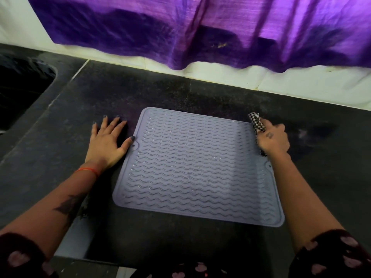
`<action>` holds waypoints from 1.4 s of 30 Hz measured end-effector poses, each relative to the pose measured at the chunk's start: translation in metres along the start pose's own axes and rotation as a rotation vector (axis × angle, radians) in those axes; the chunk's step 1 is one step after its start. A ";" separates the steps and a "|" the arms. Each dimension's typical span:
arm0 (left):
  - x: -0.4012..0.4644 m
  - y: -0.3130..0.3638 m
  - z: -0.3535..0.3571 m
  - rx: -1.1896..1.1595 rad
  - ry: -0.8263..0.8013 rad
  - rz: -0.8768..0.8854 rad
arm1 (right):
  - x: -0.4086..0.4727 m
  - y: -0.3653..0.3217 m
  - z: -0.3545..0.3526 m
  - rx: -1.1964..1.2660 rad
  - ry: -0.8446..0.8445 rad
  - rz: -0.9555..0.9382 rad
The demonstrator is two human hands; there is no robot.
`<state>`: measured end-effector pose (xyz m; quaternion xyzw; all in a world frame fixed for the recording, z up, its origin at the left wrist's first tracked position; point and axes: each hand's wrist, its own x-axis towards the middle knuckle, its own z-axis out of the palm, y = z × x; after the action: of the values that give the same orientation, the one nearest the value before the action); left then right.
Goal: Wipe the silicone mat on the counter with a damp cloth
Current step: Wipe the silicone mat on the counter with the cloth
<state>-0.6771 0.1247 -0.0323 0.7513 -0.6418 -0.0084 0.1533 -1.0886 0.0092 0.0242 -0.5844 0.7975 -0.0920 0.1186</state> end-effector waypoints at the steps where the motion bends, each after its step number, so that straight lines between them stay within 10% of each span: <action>1: 0.000 0.001 0.000 -0.001 -0.001 -0.001 | -0.006 -0.003 0.005 -0.083 -0.005 -0.001; 6: -0.001 0.000 0.000 0.001 0.004 -0.011 | -0.020 -0.029 0.020 -0.248 0.004 -0.072; 12: 0.000 -0.001 0.001 -0.002 0.006 -0.004 | -0.012 -0.028 -0.002 0.095 -0.090 -0.035; 21: 0.000 -0.001 0.002 -0.012 0.004 0.000 | -0.040 -0.054 0.024 -0.241 -0.012 -0.065; 28: -0.001 0.000 0.000 -0.009 0.006 -0.005 | -0.038 -0.049 0.010 0.073 -0.063 -0.171; 34: -0.001 0.001 0.000 -0.002 0.007 -0.010 | -0.049 -0.043 0.028 -0.277 0.019 -0.086; 42: -0.002 0.001 0.000 0.007 0.023 -0.016 | -0.047 -0.051 0.025 0.136 -0.121 -0.225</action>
<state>-0.6785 0.1263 -0.0326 0.7570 -0.6339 0.0011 0.1581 -1.0209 0.0389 0.0192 -0.6653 0.7101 -0.1230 0.1948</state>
